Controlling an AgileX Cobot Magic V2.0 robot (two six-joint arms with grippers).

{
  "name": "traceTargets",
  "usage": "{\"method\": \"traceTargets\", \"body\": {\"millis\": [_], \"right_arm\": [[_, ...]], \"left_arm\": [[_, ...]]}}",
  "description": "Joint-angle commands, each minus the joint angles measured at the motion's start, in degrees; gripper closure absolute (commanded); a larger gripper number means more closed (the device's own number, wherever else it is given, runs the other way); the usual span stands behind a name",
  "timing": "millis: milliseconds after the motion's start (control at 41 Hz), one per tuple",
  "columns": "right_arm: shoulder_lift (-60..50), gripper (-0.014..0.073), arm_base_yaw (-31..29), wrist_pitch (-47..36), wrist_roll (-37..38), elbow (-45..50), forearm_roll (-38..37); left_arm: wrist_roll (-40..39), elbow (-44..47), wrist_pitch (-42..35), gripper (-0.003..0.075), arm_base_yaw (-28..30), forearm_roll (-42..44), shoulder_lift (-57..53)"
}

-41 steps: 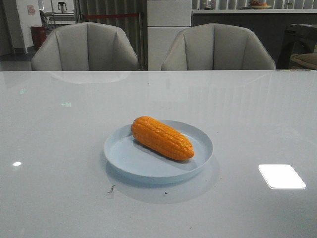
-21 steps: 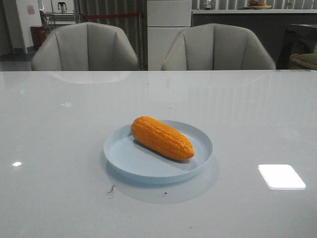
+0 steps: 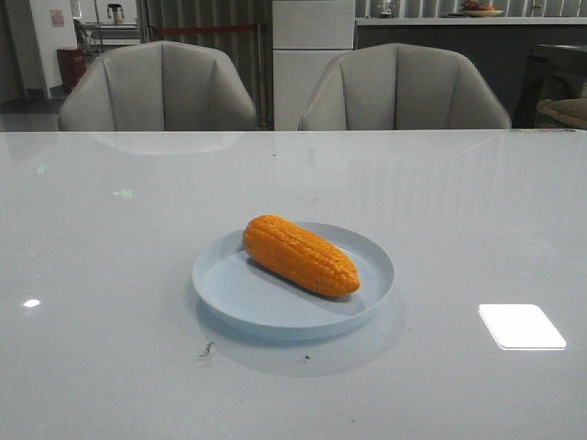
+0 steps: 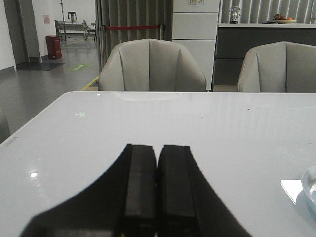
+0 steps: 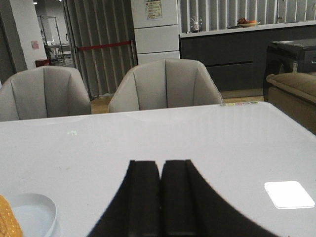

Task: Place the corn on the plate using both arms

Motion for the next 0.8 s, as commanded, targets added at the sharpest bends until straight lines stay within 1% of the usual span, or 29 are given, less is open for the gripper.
{"method": "traceTargets", "body": {"millis": [0, 24, 146, 317, 487, 780], "right_arm": [[-0.94, 0.054, -0.27, -6.47, -0.07, 1.76, -0.23], [-0.94, 0.054, -0.27, -3.52, -0.07, 1.43, -0.23], [-0.94, 0.054, -0.27, 3.03, -0.07, 1.49, -0.23], [-0.94, 0.054, -0.27, 9.15, -0.07, 1.49, -0.23], [-0.94, 0.054, -0.27, 11.58, -0.07, 1.49, -0.23], [-0.94, 0.054, -0.27, 11.65, -0.07, 1.49, -0.23]], "left_arm": [[-0.53, 2.16, -4.53, 0.0631, 0.08, -0.6, -1.04], [-0.53, 2.16, -4.53, 0.0631, 0.08, -0.6, -1.04], [-0.53, 2.16, -4.53, 0.0631, 0.08, -0.6, -0.95], [-0.53, 2.16, -4.53, 0.0631, 0.08, -0.6, -0.95], [-0.53, 2.16, -4.53, 0.0631, 0.08, -0.6, -0.95], [-0.53, 2.16, -4.53, 0.0631, 0.08, -0.6, -0.95]]}}
